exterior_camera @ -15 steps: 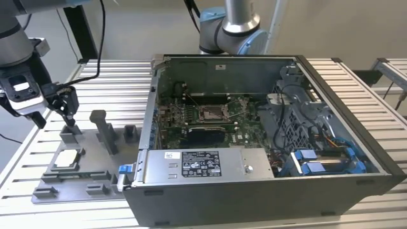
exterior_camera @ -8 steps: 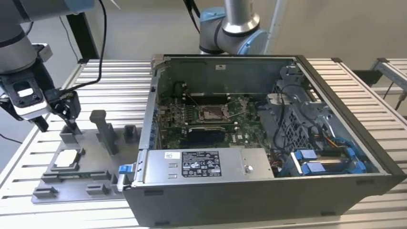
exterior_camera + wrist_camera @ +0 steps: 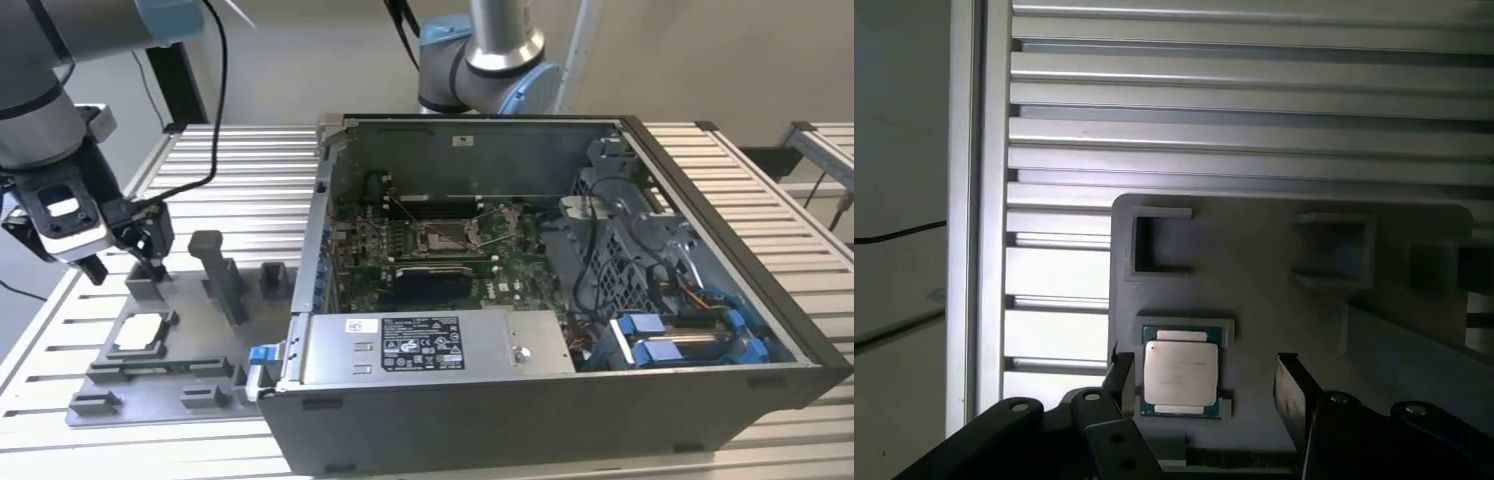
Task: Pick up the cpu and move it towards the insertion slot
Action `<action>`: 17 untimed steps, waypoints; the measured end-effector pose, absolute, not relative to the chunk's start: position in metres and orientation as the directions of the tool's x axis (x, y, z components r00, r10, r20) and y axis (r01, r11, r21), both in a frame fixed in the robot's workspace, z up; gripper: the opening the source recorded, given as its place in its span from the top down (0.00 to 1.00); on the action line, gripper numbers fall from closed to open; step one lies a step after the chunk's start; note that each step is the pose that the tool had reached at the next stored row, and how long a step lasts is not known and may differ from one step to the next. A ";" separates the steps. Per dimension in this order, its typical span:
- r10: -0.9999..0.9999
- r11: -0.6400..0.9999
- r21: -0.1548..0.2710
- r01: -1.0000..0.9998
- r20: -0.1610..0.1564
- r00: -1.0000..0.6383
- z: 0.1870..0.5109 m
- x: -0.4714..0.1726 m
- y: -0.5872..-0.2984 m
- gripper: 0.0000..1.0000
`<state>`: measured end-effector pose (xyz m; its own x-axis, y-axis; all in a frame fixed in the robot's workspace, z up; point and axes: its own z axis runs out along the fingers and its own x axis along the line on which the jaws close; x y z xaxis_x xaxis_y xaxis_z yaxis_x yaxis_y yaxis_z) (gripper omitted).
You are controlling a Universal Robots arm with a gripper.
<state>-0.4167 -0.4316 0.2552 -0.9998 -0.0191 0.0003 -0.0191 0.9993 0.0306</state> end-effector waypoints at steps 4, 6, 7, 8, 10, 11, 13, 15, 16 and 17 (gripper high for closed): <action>-0.019 0.999 0.031 -0.019 0.000 -1.000 0.248 -0.417 -0.432 0.00; -0.019 0.999 0.030 -0.019 0.001 -1.000 0.246 -0.418 -0.433 0.00; -0.019 0.999 0.031 -0.019 0.000 -1.000 0.245 -0.418 -0.434 0.00; -0.019 0.999 0.031 -0.019 0.000 -1.000 0.244 -0.418 -0.435 0.00; -0.019 0.999 0.031 -0.019 0.000 -1.000 0.242 -0.419 -0.440 0.00; -0.019 0.999 0.031 -0.019 0.000 -1.000 0.241 -0.419 -0.443 0.00; -0.019 0.999 0.031 -0.019 0.000 -1.000 0.240 -0.419 -0.450 0.00; -0.019 0.999 0.031 -0.019 0.000 -1.000 0.238 -0.419 -0.455 0.00; -0.019 0.999 0.031 -0.019 0.000 -1.000 0.237 -0.419 -0.456 0.00; -0.019 0.999 0.031 -0.019 0.000 -1.000 0.235 -0.419 -0.456 0.00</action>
<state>-0.4193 -0.4563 0.2353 -0.9998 -0.0191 0.0001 -0.0191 0.9993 0.0307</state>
